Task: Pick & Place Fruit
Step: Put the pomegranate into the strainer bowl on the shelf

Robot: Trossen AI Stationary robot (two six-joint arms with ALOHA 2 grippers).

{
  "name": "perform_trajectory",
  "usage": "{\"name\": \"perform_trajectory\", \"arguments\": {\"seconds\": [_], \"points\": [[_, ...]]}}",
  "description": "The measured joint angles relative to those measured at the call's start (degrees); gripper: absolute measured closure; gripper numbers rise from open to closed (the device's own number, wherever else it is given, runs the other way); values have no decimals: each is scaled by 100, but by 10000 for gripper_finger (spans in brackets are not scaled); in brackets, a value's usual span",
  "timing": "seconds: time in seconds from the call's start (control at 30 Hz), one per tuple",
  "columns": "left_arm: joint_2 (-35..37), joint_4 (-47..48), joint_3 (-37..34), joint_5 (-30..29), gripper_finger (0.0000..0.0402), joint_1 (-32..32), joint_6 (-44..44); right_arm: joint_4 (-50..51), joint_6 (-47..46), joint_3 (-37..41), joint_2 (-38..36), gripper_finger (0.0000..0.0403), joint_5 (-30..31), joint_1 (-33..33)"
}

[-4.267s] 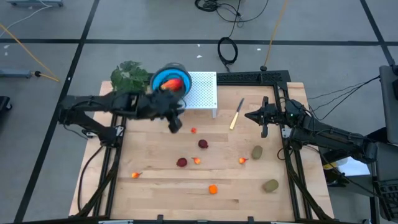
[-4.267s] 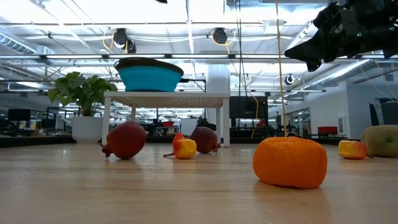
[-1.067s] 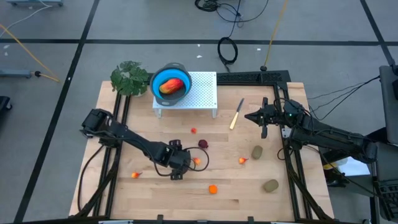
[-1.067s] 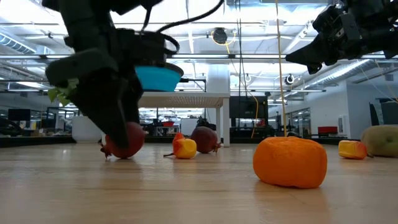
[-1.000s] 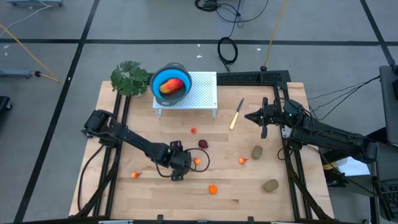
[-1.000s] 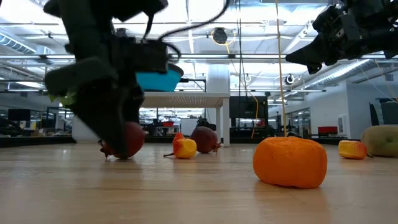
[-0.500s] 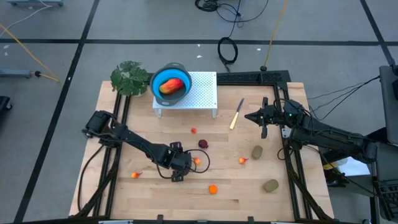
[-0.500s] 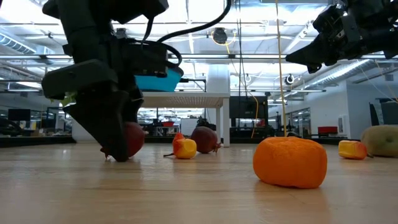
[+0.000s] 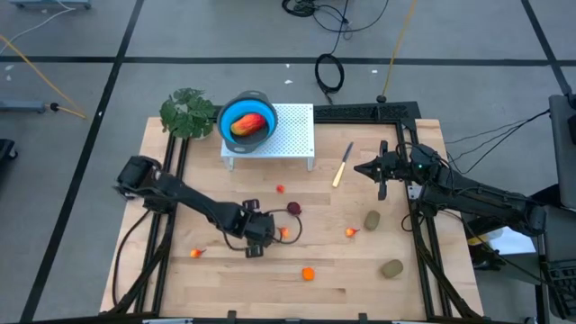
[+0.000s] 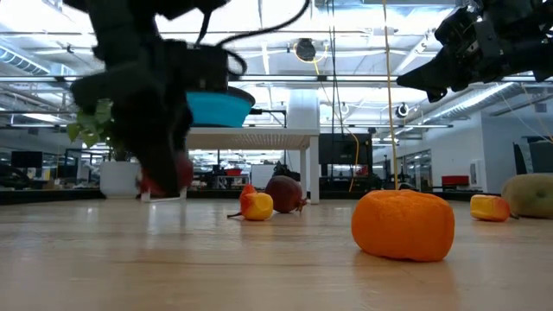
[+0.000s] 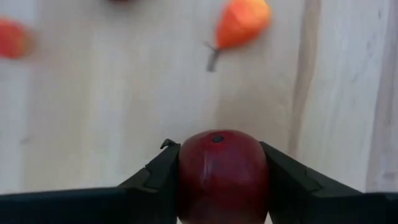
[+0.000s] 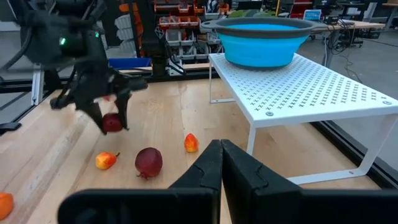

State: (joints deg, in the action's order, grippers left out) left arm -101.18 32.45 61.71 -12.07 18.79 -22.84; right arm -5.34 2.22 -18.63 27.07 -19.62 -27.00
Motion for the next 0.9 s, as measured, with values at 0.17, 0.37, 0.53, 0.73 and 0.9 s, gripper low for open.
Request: {"name": "perform_trajectory", "arguments": {"seconds": [0.17,0.37,0.53,0.73,0.9], "points": [[810,81,0,-41,200,-186,-369,-2,-1,0,2,403,-4,0],[1718,-466,0,-420,204,-423,-1035,-2,-2,0,0,403,-2,-2],[2198,-564,2,-486,227,-723,-2449,0,-4,0,1,403,-2,0],[2438,-528,4,-136,213,-991,-4842,0,-4,0,0,403,0,0],[2439,-581,4,869,193,-1149,-6374,0,0,0,0,403,-1,-1]]}}
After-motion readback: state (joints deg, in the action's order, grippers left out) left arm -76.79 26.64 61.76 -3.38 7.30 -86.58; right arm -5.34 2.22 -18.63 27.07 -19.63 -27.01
